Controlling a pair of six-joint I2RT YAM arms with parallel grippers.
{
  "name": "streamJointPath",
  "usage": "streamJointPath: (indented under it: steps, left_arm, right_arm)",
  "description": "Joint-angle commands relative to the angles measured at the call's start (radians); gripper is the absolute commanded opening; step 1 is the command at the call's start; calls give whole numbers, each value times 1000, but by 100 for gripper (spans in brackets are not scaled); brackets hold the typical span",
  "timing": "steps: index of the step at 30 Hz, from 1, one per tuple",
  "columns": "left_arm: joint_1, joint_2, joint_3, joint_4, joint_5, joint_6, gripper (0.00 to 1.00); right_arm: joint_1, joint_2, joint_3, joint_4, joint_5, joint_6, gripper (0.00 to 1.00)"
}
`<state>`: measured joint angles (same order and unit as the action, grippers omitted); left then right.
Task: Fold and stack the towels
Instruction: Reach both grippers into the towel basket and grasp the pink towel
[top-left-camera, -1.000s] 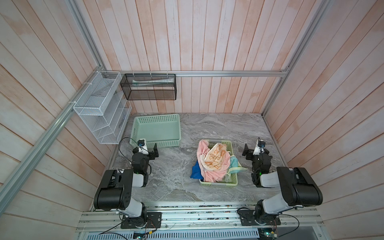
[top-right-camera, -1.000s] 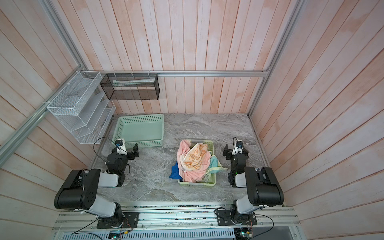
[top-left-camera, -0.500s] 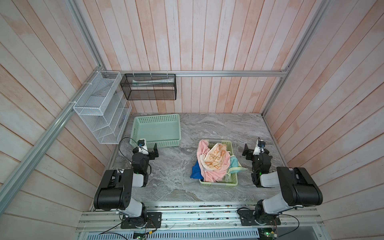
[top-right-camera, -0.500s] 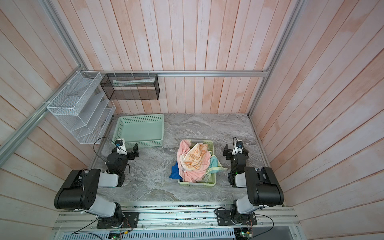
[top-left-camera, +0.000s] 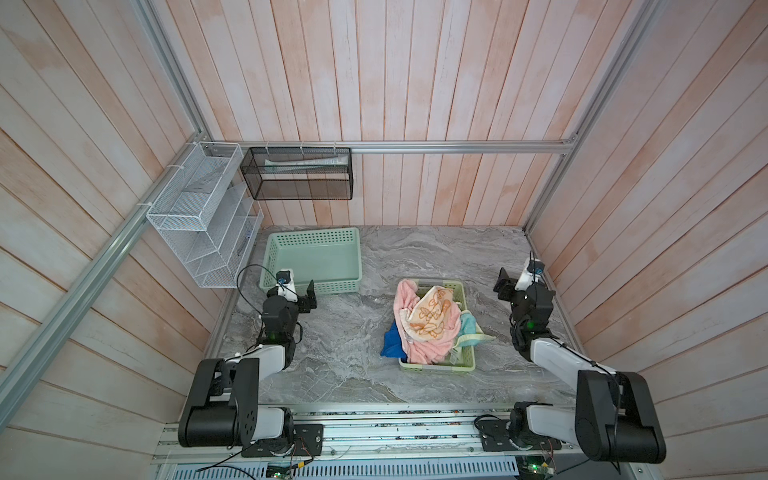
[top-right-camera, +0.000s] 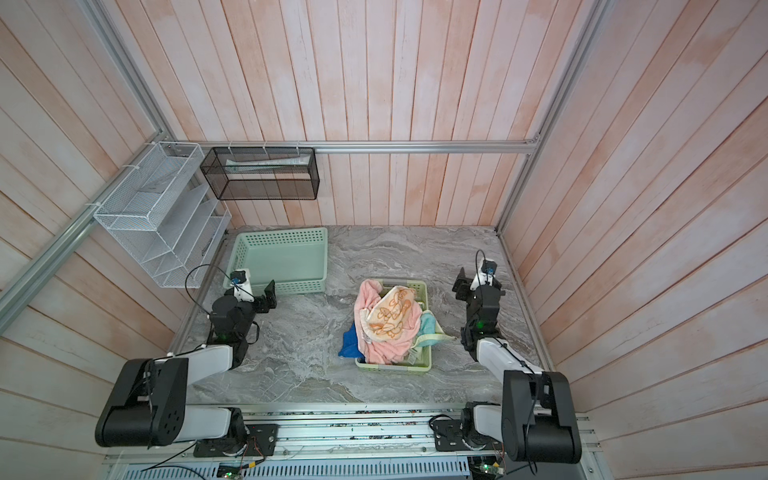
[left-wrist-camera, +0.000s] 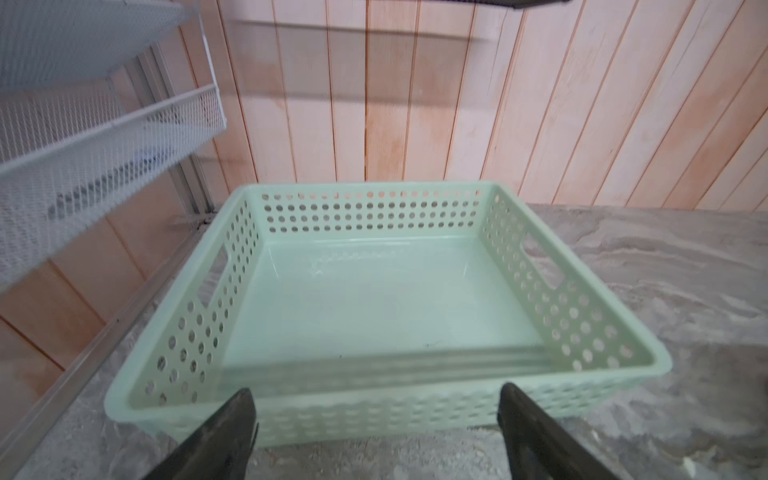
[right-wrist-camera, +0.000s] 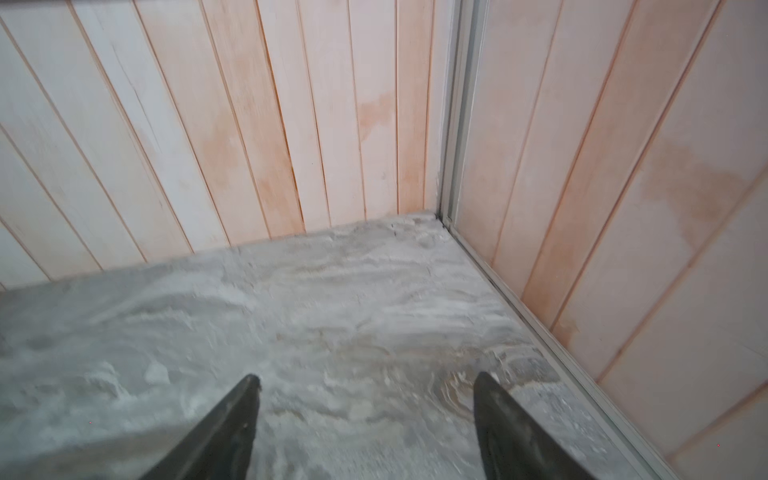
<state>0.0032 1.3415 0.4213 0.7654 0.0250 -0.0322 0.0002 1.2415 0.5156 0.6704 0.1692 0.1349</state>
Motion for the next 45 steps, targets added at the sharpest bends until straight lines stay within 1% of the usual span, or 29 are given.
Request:
streamJointPath:
  steps: [1, 3, 4, 6, 8, 10, 11, 13, 14, 15, 16, 18, 19, 21, 23, 25, 27, 30, 31, 32, 34, 35, 38, 42, 45]
  left_arm:
    - [-8, -102, 106, -271, 7, -107, 91]
    - [-35, -143, 141, -358, 32, -183, 89]
    - [-65, -161, 158, -404, 36, -233, 88]
    - [-150, -171, 189, -457, 41, -312, 85]
    - [-288, -143, 246, -494, 47, -358, 83]
    - [-422, -85, 312, -516, 58, -377, 82]
    - [-491, -49, 353, -535, 49, -394, 82]
    - [-587, 27, 421, -571, 45, -428, 82]
    - [-621, 67, 454, -590, 58, -447, 83]
    - [-641, 97, 472, -595, 70, -461, 83]
    - [-661, 124, 483, -588, 85, -473, 83]
    - [-682, 164, 483, -557, 104, -476, 83]
    - [-687, 178, 483, -550, 111, -479, 82]
    - [-688, 185, 482, -547, 122, -476, 83]
    - [-689, 179, 475, -535, 124, -467, 83]
    - [-688, 181, 474, -533, 113, -460, 83]
    - [-688, 192, 473, -534, 105, -462, 83]
    - [-688, 216, 473, -525, 102, -491, 83]
    - [-688, 225, 470, -513, 109, -502, 83]
    - [-688, 234, 468, -504, 115, -513, 83]
    - [-689, 247, 470, -506, 122, -531, 82]
    - [-689, 252, 471, -508, 129, -535, 82]
    - [-688, 264, 471, -515, 134, -547, 82]
    - [-688, 305, 511, -562, 143, -546, 80]
    - [-689, 346, 557, -595, 169, -560, 77]
  right_arm:
    - [60, -42, 114, -468, 73, 104, 78]
    - [153, -62, 165, -602, 120, 106, 78]
    - [214, -75, 190, -680, 142, 130, 78]
    - [332, -96, 233, -808, 118, 198, 78]
    - [475, -113, 249, -892, 75, 282, 77]
    - [597, -117, 227, -898, 41, 374, 77]
    - [652, -111, 198, -867, 3, 431, 77]
    - [693, -85, 138, -746, -121, 486, 77]
    - [694, -58, 111, -685, -173, 512, 77]
    - [692, -34, 94, -648, -187, 521, 77]
    - [683, -1, 92, -628, -188, 498, 75]
    - [647, 70, 121, -642, -160, 424, 67]
    - [612, 110, 143, -653, -148, 384, 60]
    - [530, 196, 195, -657, -151, 299, 51]
    - [442, 290, 281, -665, -177, 216, 44]
    - [381, 383, 383, -665, -203, 143, 40]
    - [331, 492, 490, -668, -202, 83, 36]
    - [270, 672, 692, -727, -189, -17, 33]
    - [256, 726, 767, -763, -167, -38, 33]
    - [242, 769, 849, -815, -160, -58, 36]
    - [232, 809, 974, -916, -158, -74, 45]
    - [234, 808, 1032, -955, -156, -93, 52]
    - [236, 772, 1115, -1022, -155, -116, 60]
    - [236, 711, 1166, -1105, -136, -95, 63]
    - [236, 658, 1147, -1175, -161, -78, 63]
